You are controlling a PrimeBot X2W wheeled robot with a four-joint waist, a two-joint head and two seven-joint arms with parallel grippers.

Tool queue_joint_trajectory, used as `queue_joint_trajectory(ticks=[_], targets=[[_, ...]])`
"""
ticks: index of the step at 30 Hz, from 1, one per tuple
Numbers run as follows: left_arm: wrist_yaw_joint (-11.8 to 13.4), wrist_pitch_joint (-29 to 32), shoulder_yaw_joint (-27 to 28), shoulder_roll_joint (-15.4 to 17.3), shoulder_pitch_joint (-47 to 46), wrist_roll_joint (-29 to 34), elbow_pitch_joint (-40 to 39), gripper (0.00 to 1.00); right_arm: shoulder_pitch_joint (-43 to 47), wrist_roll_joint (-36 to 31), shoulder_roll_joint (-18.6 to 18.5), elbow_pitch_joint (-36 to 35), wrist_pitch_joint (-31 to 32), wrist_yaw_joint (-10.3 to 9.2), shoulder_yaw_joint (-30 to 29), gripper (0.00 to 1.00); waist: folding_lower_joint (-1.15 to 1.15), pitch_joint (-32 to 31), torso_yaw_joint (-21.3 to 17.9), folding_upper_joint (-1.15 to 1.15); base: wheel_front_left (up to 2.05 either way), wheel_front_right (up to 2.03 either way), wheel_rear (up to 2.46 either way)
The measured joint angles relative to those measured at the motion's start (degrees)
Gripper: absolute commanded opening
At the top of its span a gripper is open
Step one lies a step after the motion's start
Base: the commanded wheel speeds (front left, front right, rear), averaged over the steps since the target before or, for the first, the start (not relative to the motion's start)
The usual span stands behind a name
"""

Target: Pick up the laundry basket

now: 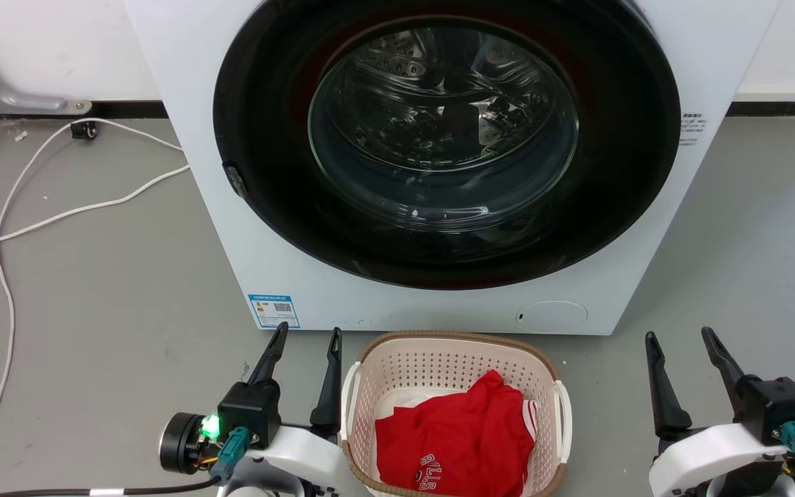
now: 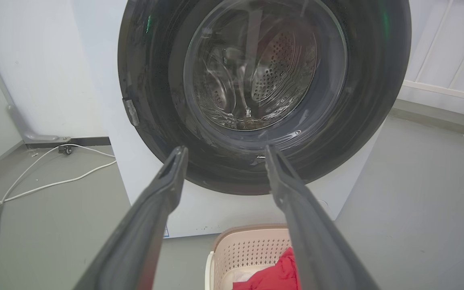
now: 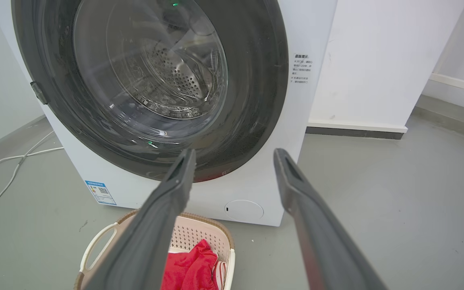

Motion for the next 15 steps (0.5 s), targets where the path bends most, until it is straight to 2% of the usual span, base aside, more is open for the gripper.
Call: queue_joint_trajectory(ticks=[15], targets=[[-0.20,0.00,0.43,-0.25,-0.05,-0.24,0.94,1.00,-0.06,0.47,0.01,0.52,-0.58,0.00,-0.26,1.00,0.00,0.47,-0.14,0.00,0.00,0.00,0.00]])
